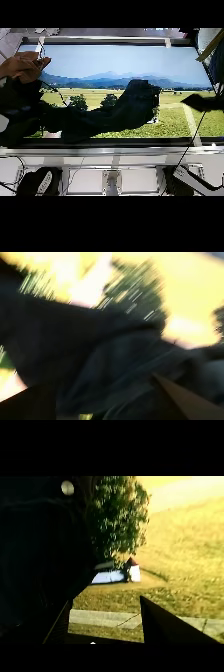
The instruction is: Fold the clothes and pants, and hang the long-sleeved shirts on hangers.
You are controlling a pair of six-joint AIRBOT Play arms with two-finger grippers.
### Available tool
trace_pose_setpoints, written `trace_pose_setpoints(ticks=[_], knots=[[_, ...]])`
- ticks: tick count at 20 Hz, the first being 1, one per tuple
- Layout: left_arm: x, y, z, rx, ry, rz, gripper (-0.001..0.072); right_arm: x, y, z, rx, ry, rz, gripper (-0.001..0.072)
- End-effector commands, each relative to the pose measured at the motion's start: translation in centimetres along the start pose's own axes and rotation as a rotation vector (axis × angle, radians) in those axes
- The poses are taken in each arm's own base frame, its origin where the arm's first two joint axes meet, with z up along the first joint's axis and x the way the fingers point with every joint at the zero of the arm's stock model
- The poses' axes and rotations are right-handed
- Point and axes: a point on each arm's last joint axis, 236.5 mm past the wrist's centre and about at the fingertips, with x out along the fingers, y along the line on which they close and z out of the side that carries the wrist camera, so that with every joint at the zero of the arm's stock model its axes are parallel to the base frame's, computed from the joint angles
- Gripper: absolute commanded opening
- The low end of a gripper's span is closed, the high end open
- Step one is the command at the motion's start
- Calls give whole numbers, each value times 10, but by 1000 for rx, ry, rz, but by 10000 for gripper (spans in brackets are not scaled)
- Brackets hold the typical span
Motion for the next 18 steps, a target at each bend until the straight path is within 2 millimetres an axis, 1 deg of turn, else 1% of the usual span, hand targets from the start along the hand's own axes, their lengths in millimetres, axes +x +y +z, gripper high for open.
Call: trace_pose_setpoints(ticks=[1,3,4,7,8,9,11,14,15,16,17,18], knots=[[16,31,-45,-178,59,73,642,58,8,-66,139,56,155,490],[27,29,-63,-230,111,62,642,81,24,-68,147,87,214,490],[30,31,-69,-239,121,64,642,93,29,-70,144,113,220,490],[32,31,-70,-240,123,64,642,135,35,-86,111,183,182,490],[32,31,-70,-240,123,64,643,146,35,-86,108,181,164,490],[32,30,-71,-242,124,61,642,155,34,-83,108,165,147,490],[32,30,-71,-242,124,60,643,163,37,-69,109,134,141,489],[32,30,-69,-242,117,59,642,164,42,-45,87,98,148,483],[32,30,-68,-242,115,59,642,163,43,-41,85,92,151,471],[33,30,-68,-242,112,58,642,163,45,-38,89,90,153,428],[33,30,-67,-242,110,57,642,163,45,-38,90,90,155,401],[33,30,-67,-242,110,57,642,162,45,-39,87,96,155,345]])
